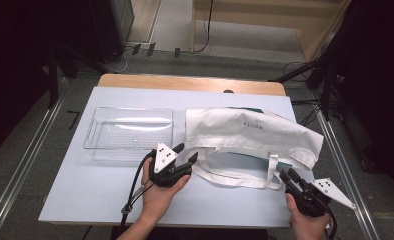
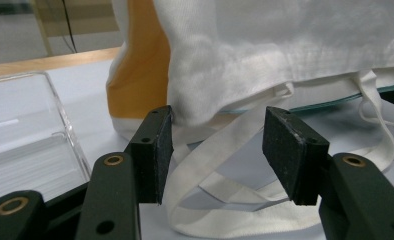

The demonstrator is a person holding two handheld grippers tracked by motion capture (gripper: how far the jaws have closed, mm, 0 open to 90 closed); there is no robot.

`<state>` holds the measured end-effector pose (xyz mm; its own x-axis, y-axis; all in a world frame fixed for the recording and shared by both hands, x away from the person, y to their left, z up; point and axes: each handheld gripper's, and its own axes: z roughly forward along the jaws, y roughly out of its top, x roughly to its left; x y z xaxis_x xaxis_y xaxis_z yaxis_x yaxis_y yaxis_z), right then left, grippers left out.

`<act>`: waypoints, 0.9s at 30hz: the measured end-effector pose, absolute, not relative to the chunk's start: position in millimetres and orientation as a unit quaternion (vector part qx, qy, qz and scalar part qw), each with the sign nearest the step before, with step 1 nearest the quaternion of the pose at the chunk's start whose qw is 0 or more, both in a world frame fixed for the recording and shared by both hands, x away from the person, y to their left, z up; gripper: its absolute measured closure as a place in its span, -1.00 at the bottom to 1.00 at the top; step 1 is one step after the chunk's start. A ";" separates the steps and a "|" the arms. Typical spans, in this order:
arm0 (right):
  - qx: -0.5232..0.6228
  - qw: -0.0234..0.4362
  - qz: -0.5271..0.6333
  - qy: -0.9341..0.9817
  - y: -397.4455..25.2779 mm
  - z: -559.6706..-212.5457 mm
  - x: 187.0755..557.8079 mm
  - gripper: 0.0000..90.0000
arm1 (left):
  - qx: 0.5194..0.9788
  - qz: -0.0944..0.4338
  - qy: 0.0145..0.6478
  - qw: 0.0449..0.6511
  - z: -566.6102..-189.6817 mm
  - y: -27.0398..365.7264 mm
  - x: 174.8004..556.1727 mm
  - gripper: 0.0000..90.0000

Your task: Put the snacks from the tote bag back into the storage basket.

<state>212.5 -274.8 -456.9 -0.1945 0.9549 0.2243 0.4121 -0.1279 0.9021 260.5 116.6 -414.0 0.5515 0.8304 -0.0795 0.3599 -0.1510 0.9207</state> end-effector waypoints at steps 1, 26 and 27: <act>0.575 0.286 0.484 0.594 -277.3 -456.8 212.2 0.60 | 0.725 0.235 0.412 0.499 -415.8 117.4 261.1 0.07; 0.572 0.237 0.425 0.661 -241.1 -475.1 240.8 0.61 | 0.761 0.211 0.407 0.460 -446.0 90.1 275.6 0.10; 0.571 0.234 0.427 0.661 -242.1 -474.2 241.4 0.74 | 0.761 0.213 0.408 0.457 -446.4 89.0 276.7 0.07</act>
